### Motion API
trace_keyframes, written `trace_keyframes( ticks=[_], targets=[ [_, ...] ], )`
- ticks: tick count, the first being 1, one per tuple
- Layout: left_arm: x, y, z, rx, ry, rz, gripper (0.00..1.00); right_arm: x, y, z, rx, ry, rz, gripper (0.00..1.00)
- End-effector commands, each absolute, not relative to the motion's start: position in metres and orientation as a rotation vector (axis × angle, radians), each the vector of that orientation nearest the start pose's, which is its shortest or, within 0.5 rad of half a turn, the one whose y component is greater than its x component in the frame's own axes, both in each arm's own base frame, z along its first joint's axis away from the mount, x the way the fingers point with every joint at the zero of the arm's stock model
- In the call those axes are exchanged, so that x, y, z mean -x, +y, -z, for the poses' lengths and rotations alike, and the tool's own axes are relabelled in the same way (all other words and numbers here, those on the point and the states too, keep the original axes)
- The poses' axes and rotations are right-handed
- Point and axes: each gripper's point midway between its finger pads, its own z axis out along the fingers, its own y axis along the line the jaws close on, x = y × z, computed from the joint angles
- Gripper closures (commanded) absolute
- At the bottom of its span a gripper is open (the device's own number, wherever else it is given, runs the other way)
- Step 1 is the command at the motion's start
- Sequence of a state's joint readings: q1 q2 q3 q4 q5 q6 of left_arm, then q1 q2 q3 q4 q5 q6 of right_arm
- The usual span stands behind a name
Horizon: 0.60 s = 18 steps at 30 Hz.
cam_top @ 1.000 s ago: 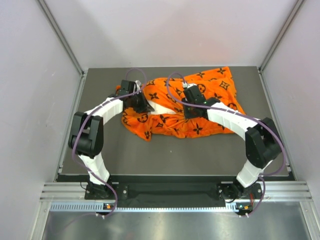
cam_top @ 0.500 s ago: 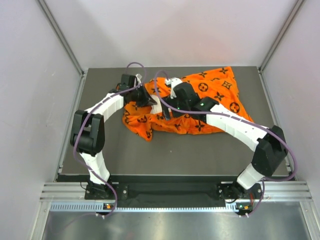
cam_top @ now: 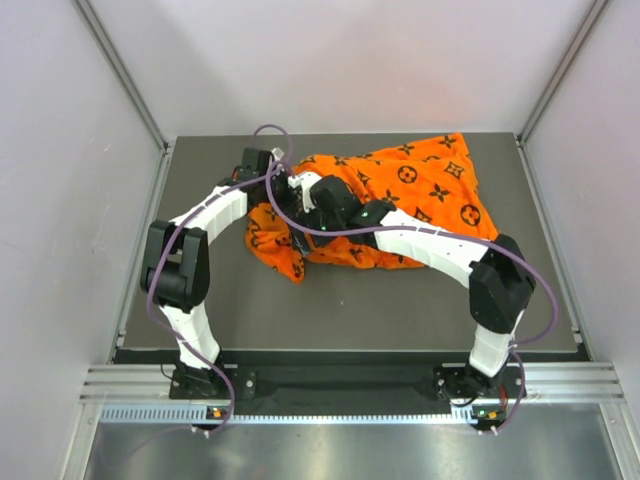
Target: Remove the pillowcase from the pillow
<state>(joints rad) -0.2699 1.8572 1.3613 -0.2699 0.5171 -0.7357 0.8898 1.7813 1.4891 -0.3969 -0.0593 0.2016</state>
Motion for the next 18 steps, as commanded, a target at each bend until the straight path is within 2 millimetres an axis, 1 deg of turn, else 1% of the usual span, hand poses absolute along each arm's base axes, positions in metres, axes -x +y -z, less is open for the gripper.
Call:
trace_keyframes(
  ticks=[1, 3, 5, 6, 7, 8, 10, 13, 14, 15, 16, 17, 18],
  targets=[
    [-0.434, -0.256, -0.201, 0.165, 2.27, 1.228, 1.0, -0.299, 0.411, -0.181, 0.853, 2.126, -0.667, 0.26],
    [-0.434, -0.257, -0.203, 0.177, 2.266, 1.243, 1.0, -0.302, 0.407, -0.166, 0.853, 2.16, -0.621, 0.29],
    [-0.435, -0.258, -0.206, 0.179, 2.258, 1.252, 1.0, -0.306, 0.402, -0.155, 0.846, 2.183, -0.565, 0.42],
    [-0.435, -0.258, -0.207, 0.18, 2.255, 1.254, 1.0, -0.307, 0.4, -0.152, 0.844, 2.193, -0.55, 0.67],
    [-0.435, -0.258, -0.208, 0.179, 2.25, 1.253, 1.0, -0.308, 0.399, -0.15, 0.842, 2.196, -0.539, 0.79],
    [-0.435, -0.258, -0.208, 0.179, 2.252, 1.254, 1.0, -0.312, 0.396, -0.147, 0.829, 2.201, -0.501, 0.89],
    [-0.435, -0.258, -0.208, 0.178, 2.251, 1.254, 1.0, -0.312, 0.394, -0.148, 0.826, 2.207, -0.491, 0.99],
    [-0.44, -0.258, -0.205, 0.189, 2.252, 1.245, 1.0, -0.306, 0.395, -0.157, 0.846, 2.191, -0.524, 1.0],
    [-0.442, -0.259, -0.207, 0.19, 2.246, 1.247, 1.0, -0.303, 0.394, -0.166, 0.859, 2.169, -0.537, 1.0],
    [-0.445, -0.259, -0.208, 0.189, 2.242, 1.245, 1.0, -0.295, 0.396, -0.164, 0.888, 2.173, -0.57, 1.0],
    [-0.448, -0.259, -0.205, 0.194, 2.245, 1.242, 1.0, -0.29, 0.396, -0.167, 0.904, 2.165, -0.585, 1.0],
    [-0.453, -0.259, -0.211, 0.195, 2.231, 1.242, 1.0, -0.282, 0.397, -0.171, 0.923, 2.154, -0.612, 1.0],
    [-0.456, -0.259, -0.212, 0.198, 2.226, 1.244, 1.0, -0.276, 0.395, -0.166, 0.938, 2.166, -0.618, 1.0]
  ],
)
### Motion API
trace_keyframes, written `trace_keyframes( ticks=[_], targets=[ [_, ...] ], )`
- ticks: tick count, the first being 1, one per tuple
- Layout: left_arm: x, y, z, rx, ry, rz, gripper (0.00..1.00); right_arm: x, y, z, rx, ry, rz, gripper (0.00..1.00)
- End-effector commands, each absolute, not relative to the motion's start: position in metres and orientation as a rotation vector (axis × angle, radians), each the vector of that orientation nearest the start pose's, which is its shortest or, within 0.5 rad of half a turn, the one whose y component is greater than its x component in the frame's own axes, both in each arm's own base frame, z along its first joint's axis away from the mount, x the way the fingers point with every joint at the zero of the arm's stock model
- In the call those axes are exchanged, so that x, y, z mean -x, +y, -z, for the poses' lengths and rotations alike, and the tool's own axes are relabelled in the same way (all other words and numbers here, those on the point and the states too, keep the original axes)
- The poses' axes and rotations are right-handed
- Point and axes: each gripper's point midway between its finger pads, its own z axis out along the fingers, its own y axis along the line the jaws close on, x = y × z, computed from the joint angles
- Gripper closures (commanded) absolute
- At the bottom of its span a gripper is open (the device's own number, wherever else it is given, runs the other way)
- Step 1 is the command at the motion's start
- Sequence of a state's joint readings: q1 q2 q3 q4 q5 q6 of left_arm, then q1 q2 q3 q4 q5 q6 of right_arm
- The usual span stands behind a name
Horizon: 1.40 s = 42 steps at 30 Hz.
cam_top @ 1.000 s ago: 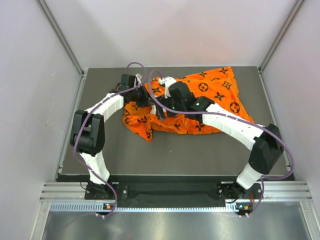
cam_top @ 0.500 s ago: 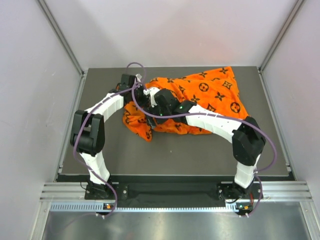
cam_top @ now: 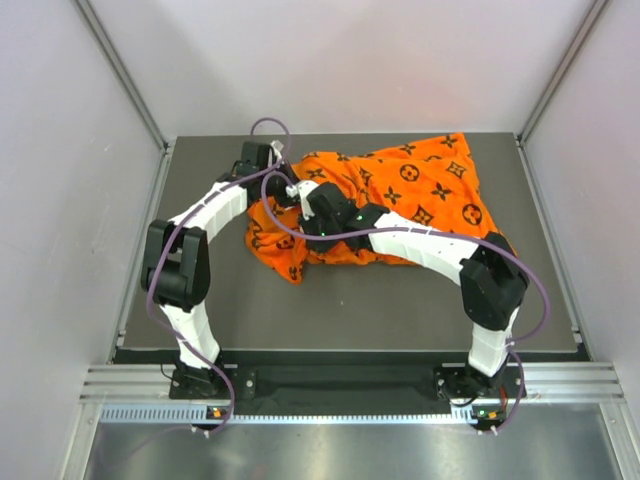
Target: Remove the pillowcase from the pillow
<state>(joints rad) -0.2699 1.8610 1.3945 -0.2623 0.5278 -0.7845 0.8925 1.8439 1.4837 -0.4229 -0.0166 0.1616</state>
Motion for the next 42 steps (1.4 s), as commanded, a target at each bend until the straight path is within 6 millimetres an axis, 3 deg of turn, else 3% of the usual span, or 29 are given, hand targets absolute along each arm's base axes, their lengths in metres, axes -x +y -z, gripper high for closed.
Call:
trace_keyframes(
  ticks=[1, 6, 10, 14, 23, 31, 35, 42],
  targets=[
    [-0.461, -0.256, -0.211, 0.211, 2.227, 1.241, 1.0, -0.273, 0.393, -0.164, 0.945, 2.17, -0.626, 1.0],
    [-0.482, -0.245, -0.23, 0.232, 2.17, 1.241, 1.0, -0.254, 0.368, -0.138, 0.91, 2.265, -0.583, 1.0],
    [-0.487, -0.231, -0.23, 0.249, 2.173, 1.232, 1.0, -0.258, 0.343, -0.129, 0.829, 2.303, -0.458, 1.0],
    [-0.475, -0.22, -0.223, 0.228, 2.208, 1.207, 1.0, -0.278, 0.311, -0.118, 0.712, 2.355, -0.301, 1.0],
    [-0.455, -0.184, -0.217, 0.265, 2.222, 1.164, 1.0, -0.322, 0.247, -0.099, 0.499, 2.442, -0.138, 1.0],
    [-0.444, -0.18, -0.207, 0.26, 2.243, 1.184, 1.0, -0.339, 0.219, -0.093, 0.431, 2.467, -0.064, 1.0],
    [-0.433, -0.183, -0.196, 0.21, 2.271, 1.2, 1.0, -0.34, 0.222, -0.102, 0.45, 2.453, -0.089, 1.0],
    [-0.4, -0.177, -0.161, 0.145, 2.367, 1.151, 1.0, -0.359, 0.239, -0.167, 0.462, 2.312, -0.179, 0.72]
  ],
)
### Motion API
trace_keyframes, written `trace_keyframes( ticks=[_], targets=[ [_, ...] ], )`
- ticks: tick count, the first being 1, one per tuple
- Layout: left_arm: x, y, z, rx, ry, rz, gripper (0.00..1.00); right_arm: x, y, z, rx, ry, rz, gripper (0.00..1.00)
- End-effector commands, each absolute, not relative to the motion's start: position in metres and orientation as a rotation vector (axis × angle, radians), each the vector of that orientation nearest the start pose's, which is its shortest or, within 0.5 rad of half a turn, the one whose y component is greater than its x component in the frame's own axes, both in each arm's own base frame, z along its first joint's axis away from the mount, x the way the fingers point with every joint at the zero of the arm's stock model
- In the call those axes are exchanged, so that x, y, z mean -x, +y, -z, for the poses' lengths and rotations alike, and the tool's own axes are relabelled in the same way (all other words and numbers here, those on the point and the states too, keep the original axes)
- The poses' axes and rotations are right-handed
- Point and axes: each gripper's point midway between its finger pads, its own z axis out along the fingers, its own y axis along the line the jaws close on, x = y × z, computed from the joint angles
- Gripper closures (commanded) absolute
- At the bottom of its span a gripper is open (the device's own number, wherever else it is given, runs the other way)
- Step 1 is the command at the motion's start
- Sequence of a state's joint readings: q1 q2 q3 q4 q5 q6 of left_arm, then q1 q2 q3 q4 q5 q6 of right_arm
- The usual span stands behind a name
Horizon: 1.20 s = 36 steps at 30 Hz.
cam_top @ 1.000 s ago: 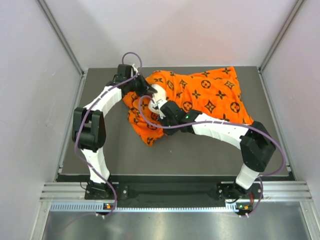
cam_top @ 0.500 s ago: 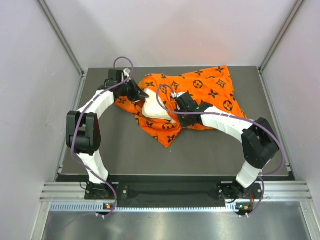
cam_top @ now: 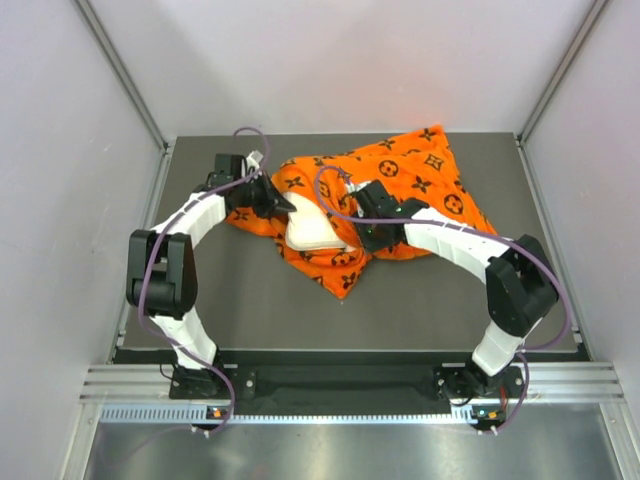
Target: Remove the pillowcase from the pillow
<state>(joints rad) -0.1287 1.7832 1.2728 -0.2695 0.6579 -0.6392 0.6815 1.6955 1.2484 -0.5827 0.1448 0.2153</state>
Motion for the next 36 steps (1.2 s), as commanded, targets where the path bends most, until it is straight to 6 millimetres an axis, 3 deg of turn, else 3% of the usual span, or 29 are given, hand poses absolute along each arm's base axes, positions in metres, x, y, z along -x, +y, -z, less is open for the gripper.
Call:
trace_keyframes(
  ticks=[1, 2, 3, 4, 5, 6, 7, 8, 9, 10, 11, 12, 13, 14, 15, 16, 21, 25, 32, 35, 36],
  targets=[
    [-0.394, -0.176, -0.159, 0.145, 2.381, 1.146, 1.0, -0.362, 0.243, -0.175, 0.478, 2.293, -0.183, 0.59],
    [-0.387, -0.175, -0.15, 0.137, 2.403, 1.141, 1.0, -0.369, 0.249, -0.194, 0.478, 2.255, -0.209, 0.53],
    [-0.383, -0.175, -0.149, 0.132, 2.411, 1.137, 1.0, -0.373, 0.254, -0.202, 0.484, 2.237, -0.222, 0.41],
    [-0.378, -0.173, -0.145, 0.137, 2.43, 1.129, 1.0, -0.378, 0.258, -0.205, 0.497, 2.229, -0.226, 0.36],
    [-0.371, -0.172, -0.138, 0.13, 2.449, 1.123, 1.0, -0.385, 0.267, -0.225, 0.493, 2.184, -0.258, 0.31],
    [-0.367, -0.173, -0.139, 0.122, 2.448, 1.116, 1.0, -0.389, 0.271, -0.231, 0.502, 2.169, -0.268, 0.25],
    [-0.364, -0.171, -0.136, 0.121, 2.454, 1.108, 1.0, -0.395, 0.277, -0.229, 0.516, 2.17, -0.277, 0.22],
    [-0.358, -0.171, -0.131, 0.128, 2.468, 1.106, 1.0, -0.403, 0.285, -0.247, 0.508, 2.128, -0.302, 0.2],
    [-0.356, -0.17, -0.131, 0.126, 2.467, 1.103, 1.0, -0.409, 0.29, -0.25, 0.514, 2.118, -0.309, 0.17],
    [-0.353, -0.171, -0.131, 0.123, 2.466, 1.106, 1.0, -0.416, 0.298, -0.238, 0.539, 2.132, -0.309, 0.16],
    [-0.349, -0.171, -0.127, 0.13, 2.476, 1.109, 1.0, -0.424, 0.307, -0.253, 0.544, 2.096, -0.344, 0.15],
    [-0.347, -0.172, -0.13, 0.12, 2.468, 1.112, 1.0, -0.428, 0.315, -0.252, 0.56, 2.09, -0.363, 0.14],
    [-0.342, -0.172, -0.129, 0.121, 2.471, 1.119, 1.0, -0.433, 0.326, -0.235, 0.589, 2.116, -0.385, 0.13],
    [-0.341, -0.172, -0.129, 0.117, 2.468, 1.12, 1.0, -0.44, 0.334, -0.243, 0.589, 2.091, -0.413, 0.13],
    [-0.339, -0.173, -0.134, 0.103, 2.457, 1.12, 1.0, -0.447, 0.343, -0.227, 0.598, 2.107, -0.42, 0.12],
    [-0.335, -0.173, -0.131, 0.096, 2.461, 1.115, 1.0, -0.449, 0.354, -0.232, 0.612, 2.091, -0.477, 0.12],
    [-0.322, -0.17, -0.13, 0.073, 2.467, 1.096, 1.0, -0.461, 0.387, -0.209, 0.627, 2.09, -0.595, 0.11],
    [-0.313, -0.17, -0.123, 0.054, 2.49, 1.082, 1.0, -0.452, 0.418, -0.216, 0.695, 2.013, -0.684, 0.11],
    [-0.313, -0.174, -0.123, 0.025, 2.499, 1.077, 1.0, -0.445, 0.451, -0.229, 0.731, 1.918, -0.747, 0.11],
    [-0.315, -0.177, -0.128, 0.008, 2.487, 1.084, 1.0, -0.443, 0.464, -0.228, 0.748, 1.905, -0.779, 0.11],
    [-0.315, -0.179, -0.129, -0.002, 2.487, 1.09, 1.0, -0.443, 0.469, -0.219, 0.751, 1.919, -0.784, 0.11]
  ],
)
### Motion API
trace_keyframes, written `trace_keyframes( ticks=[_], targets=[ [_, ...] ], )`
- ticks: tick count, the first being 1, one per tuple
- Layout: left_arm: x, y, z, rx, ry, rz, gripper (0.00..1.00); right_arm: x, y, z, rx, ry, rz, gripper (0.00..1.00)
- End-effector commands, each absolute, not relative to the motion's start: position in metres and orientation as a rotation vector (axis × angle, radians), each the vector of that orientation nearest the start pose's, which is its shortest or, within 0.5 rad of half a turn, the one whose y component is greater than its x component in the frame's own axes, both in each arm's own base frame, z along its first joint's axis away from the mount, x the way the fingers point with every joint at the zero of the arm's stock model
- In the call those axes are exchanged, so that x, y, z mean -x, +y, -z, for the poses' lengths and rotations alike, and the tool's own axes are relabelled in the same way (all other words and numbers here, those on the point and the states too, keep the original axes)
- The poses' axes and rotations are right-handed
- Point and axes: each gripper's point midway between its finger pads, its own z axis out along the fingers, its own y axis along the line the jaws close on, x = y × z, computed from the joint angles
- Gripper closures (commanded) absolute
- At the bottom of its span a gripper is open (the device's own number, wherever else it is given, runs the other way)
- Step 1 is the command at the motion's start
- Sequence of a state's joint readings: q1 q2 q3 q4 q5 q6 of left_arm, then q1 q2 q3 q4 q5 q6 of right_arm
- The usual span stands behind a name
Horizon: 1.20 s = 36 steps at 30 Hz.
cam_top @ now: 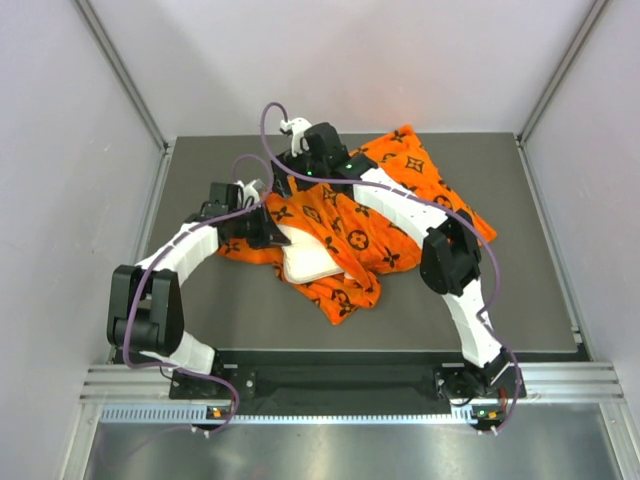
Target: Remove the pillowcase from the pillow
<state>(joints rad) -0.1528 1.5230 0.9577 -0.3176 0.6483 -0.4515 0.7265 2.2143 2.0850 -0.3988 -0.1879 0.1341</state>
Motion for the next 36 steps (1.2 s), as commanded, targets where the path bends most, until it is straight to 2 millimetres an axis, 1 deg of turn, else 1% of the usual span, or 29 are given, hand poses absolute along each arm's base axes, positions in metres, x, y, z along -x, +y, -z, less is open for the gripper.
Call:
trace_keyframes(
  ticks=[1, 2, 3, 5, 6, 8, 9, 11, 12, 14, 15, 16, 17, 18, 19, 21, 22, 23, 24, 25, 26, 27, 28, 29, 33, 36],
  targets=[
    [-0.315, -0.181, -0.132, -0.011, 2.48, 1.093, 1.0, -0.442, 0.473, -0.219, 0.755, 1.912, -0.788, 0.11],
    [-0.314, -0.184, -0.133, -0.023, 2.479, 1.099, 1.0, -0.442, 0.476, -0.214, 0.758, 1.918, -0.789, 0.11],
    [-0.314, -0.185, -0.135, -0.036, 2.474, 1.104, 1.0, -0.442, 0.479, -0.204, 0.759, 1.934, -0.789, 0.11],
    [-0.311, -0.191, -0.141, -0.071, 2.46, 1.123, 1.0, -0.442, 0.483, -0.195, 0.766, 1.942, -0.782, 0.11],
    [-0.308, -0.195, -0.142, -0.093, 2.459, 1.13, 1.0, -0.443, 0.485, -0.185, 0.769, 1.956, -0.774, 0.11],
    [-0.303, -0.2, -0.147, -0.122, 2.446, 1.149, 1.0, -0.446, 0.484, -0.174, 0.756, 1.972, -0.744, 0.11],
    [-0.301, -0.201, -0.149, -0.133, 2.441, 1.156, 1.0, -0.449, 0.484, -0.163, 0.757, 1.989, -0.733, 0.12],
    [-0.296, -0.202, -0.151, -0.146, 2.433, 1.156, 1.0, -0.45, 0.485, -0.155, 0.757, 2.0, -0.722, 0.12],
    [-0.295, -0.202, -0.151, -0.149, 2.432, 1.155, 1.0, -0.449, 0.484, -0.145, 0.771, 2.017, -0.713, 0.13],
    [-0.294, -0.201, -0.15, -0.158, 2.438, 1.148, 1.0, -0.446, 0.483, -0.133, 0.789, 2.046, -0.701, 0.2],
    [-0.294, -0.201, -0.15, -0.164, 2.441, 1.148, 1.0, -0.443, 0.484, -0.127, 0.802, 2.057, -0.691, 0.29],
    [-0.292, -0.2, -0.149, -0.163, 2.451, 1.149, 1.0, -0.444, 0.482, -0.124, 0.797, 2.069, -0.674, 0.31],
    [-0.292, -0.2, -0.148, -0.162, 2.461, 1.149, 1.0, -0.442, 0.481, -0.12, 0.797, 2.083, -0.668, 0.36],
    [-0.292, -0.201, -0.149, -0.173, 2.459, 1.151, 1.0, -0.442, 0.48, -0.121, 0.78, 2.091, -0.669, 0.55],
    [-0.289, -0.201, -0.148, -0.176, 2.471, 1.155, 1.0, -0.448, 0.477, -0.121, 0.753, 2.092, -0.634, 0.68],
    [-0.288, -0.201, -0.148, -0.19, 2.475, 1.16, 1.0, -0.456, 0.473, -0.128, 0.699, 2.089, -0.599, 0.92],
    [-0.286, -0.201, -0.149, -0.199, 2.476, 1.167, 1.0, -0.465, 0.469, -0.138, 0.655, 2.07, -0.558, 0.97],
    [-0.283, -0.202, -0.149, -0.206, 2.484, 1.176, 1.0, -0.472, 0.465, -0.142, 0.613, 2.063, -0.516, 1.0],
    [-0.281, -0.202, -0.149, -0.221, 2.487, 1.177, 1.0, -0.479, 0.461, -0.146, 0.575, 2.058, -0.497, 1.0],
    [-0.278, -0.203, -0.151, -0.237, 2.485, 1.202, 1.0, -0.488, 0.455, -0.157, 0.52, 2.035, -0.449, 1.0],
    [-0.272, -0.204, -0.15, -0.247, 2.504, 1.214, 1.0, -0.493, 0.452, -0.161, 0.491, 2.028, -0.426, 1.0],
    [-0.27, -0.205, -0.152, -0.274, 2.499, 1.22, 1.0, -0.499, 0.449, -0.164, 0.456, 2.019, -0.404, 1.0],
    [-0.267, -0.206, -0.153, -0.288, 2.503, 1.23, 1.0, -0.506, 0.442, -0.171, 0.411, 2.0, -0.363, 1.0],
    [-0.258, -0.208, -0.154, -0.303, 2.523, 1.252, 1.0, -0.51, 0.438, -0.173, 0.385, 1.995, -0.342, 1.0],
    [-0.241, -0.211, -0.161, -0.367, 2.53, 1.298, 1.0, -0.526, 0.42, -0.178, 0.297, 1.972, -0.254, 1.0],
    [-0.231, -0.212, -0.166, -0.391, 2.533, 1.326, 1.0, -0.535, 0.404, -0.171, 0.247, 1.985, -0.207, 1.0]
  ],
)
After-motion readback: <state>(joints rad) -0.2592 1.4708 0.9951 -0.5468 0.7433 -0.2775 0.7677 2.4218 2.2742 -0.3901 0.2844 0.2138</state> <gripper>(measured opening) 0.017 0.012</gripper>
